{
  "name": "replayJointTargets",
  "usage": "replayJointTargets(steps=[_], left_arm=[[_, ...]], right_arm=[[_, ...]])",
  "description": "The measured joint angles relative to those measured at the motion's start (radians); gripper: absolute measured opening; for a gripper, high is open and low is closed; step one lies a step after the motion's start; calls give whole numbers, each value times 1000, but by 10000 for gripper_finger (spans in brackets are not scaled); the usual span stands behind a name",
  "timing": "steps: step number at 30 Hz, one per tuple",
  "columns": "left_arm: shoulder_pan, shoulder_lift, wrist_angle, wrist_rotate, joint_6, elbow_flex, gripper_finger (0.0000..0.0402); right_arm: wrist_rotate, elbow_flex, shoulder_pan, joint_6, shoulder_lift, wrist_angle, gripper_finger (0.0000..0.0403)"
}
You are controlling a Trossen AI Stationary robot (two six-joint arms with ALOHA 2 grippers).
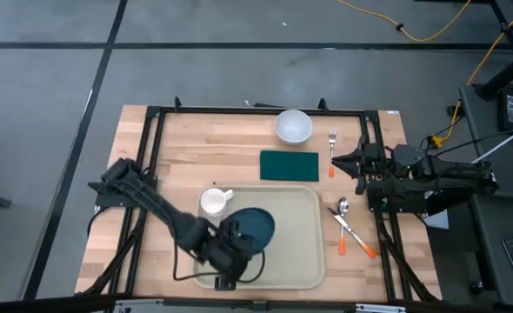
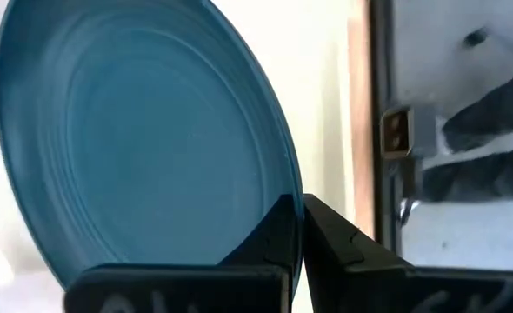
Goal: Set up tray
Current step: Put the black plate on the white tray at the bottom right of the white mug
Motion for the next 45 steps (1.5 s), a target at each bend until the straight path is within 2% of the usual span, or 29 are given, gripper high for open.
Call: replayJointTargets(steps=[8, 23, 34, 40, 45], left_arm=[[-45, 83, -23, 19, -60, 0, 2], [-50, 234, -24, 43, -25, 0, 2], [-40, 277, 86, 98, 34, -2, 2], [-34, 279, 80, 107, 56, -2, 3], [-23, 279, 83, 140, 59, -2, 25]], right_arm=[[-38, 0, 0, 26, 0, 0, 58], [-71, 0, 0, 30, 0, 0, 58], [-72, 0, 0, 28, 0, -1, 58], [-73, 0, 0, 26, 0, -1, 58], [-88, 0, 0, 25, 0, -2, 58]])
